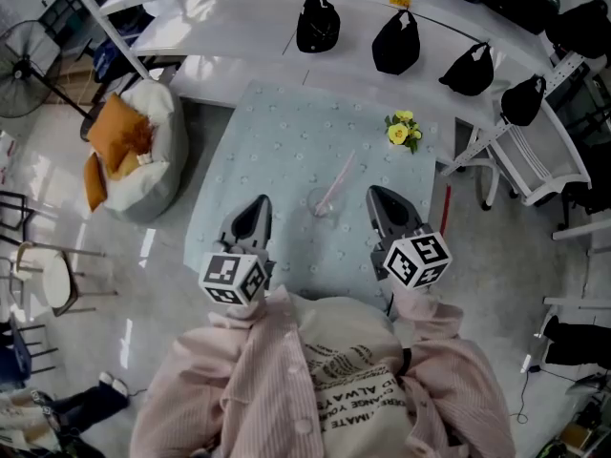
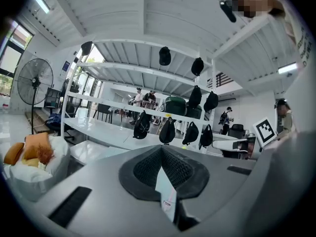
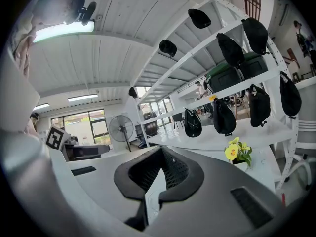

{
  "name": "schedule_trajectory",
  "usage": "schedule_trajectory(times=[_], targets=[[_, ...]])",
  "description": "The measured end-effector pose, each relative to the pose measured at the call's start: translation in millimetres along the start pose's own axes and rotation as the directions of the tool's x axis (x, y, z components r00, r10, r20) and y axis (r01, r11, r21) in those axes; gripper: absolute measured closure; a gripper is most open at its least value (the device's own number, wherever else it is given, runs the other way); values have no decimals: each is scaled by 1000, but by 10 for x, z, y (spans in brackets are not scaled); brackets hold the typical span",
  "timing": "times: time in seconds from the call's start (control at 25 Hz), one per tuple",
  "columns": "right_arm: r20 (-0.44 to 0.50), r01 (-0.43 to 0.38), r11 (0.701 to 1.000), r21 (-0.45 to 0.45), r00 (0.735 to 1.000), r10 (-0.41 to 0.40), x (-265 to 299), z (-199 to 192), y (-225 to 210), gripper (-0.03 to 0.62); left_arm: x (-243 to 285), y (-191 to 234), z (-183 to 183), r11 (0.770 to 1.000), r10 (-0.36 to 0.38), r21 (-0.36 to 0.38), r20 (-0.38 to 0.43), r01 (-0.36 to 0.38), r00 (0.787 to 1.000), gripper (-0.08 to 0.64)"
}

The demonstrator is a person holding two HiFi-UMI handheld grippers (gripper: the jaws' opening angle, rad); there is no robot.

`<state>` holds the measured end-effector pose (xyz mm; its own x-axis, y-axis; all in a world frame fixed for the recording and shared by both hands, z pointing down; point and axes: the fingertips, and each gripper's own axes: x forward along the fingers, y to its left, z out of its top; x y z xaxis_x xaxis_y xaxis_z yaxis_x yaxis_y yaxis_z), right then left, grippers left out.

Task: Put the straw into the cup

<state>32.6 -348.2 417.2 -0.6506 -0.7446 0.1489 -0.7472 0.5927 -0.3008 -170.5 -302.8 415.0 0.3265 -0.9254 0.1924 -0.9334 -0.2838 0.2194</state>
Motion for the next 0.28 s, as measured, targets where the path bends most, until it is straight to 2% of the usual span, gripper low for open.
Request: schedule_trajectory(times=[0.28], targets=[[3, 26, 1000, -11, 1000, -26, -5, 26, -51, 592, 10, 17, -5, 1000, 5, -11, -3, -5, 1000, 561]])
